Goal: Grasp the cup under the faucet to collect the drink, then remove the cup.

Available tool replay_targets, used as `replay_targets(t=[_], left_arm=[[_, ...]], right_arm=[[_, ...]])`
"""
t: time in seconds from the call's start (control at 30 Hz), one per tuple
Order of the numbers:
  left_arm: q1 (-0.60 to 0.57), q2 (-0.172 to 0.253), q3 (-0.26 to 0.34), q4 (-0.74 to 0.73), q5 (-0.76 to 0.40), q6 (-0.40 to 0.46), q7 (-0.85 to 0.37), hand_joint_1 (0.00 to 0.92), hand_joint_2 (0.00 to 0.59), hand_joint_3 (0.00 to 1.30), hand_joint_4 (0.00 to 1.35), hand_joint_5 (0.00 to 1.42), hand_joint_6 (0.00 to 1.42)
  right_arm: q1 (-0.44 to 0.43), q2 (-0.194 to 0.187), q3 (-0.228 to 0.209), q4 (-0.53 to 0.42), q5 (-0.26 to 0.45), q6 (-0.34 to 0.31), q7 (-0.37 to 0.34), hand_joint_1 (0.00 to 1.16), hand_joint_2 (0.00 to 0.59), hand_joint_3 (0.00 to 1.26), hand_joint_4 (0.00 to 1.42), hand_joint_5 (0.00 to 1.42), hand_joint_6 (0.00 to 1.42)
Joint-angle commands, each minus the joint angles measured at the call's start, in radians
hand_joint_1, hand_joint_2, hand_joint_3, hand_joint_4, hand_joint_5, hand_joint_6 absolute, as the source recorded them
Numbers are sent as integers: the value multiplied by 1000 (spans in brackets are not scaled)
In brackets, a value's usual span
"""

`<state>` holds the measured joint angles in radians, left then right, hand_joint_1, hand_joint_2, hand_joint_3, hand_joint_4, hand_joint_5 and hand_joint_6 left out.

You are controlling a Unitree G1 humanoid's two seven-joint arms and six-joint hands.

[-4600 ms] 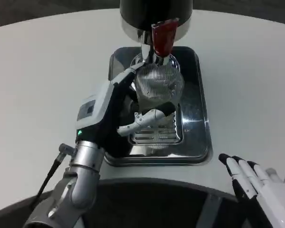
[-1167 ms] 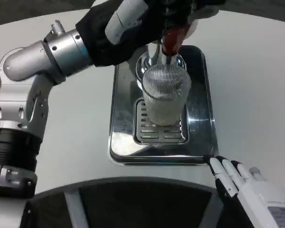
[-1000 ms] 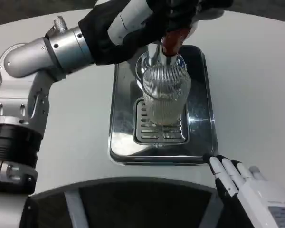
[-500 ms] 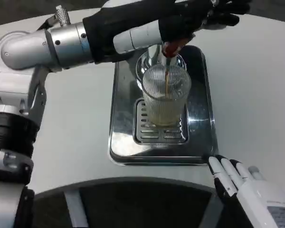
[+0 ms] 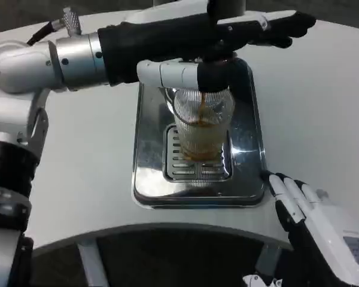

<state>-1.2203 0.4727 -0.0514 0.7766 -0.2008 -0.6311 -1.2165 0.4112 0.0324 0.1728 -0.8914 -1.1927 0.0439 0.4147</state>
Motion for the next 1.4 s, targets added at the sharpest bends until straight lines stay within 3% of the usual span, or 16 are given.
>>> replay_targets(t=[0.03,0.47,0.97,1.4], left_arm=[[50,29,-26,37,50,-5,-22,0,12,39,0,49,0],[64,52,-23,41,51,-15,0,0,16,39,0,50,0],[70,68,-20,39,46,-19,7,0,17,45,0,50,0],[74,69,-24,44,49,-51,9,0,17,49,0,58,0]], right_arm=[[-56,11,-27,53,25,39,-48,651,295,5,0,0,0],[-198,28,-46,200,103,119,-229,629,265,14,0,0,13],[-421,7,-16,392,201,181,-294,585,235,0,0,0,0],[-556,-33,-1,523,296,204,-330,585,234,0,0,0,0]])
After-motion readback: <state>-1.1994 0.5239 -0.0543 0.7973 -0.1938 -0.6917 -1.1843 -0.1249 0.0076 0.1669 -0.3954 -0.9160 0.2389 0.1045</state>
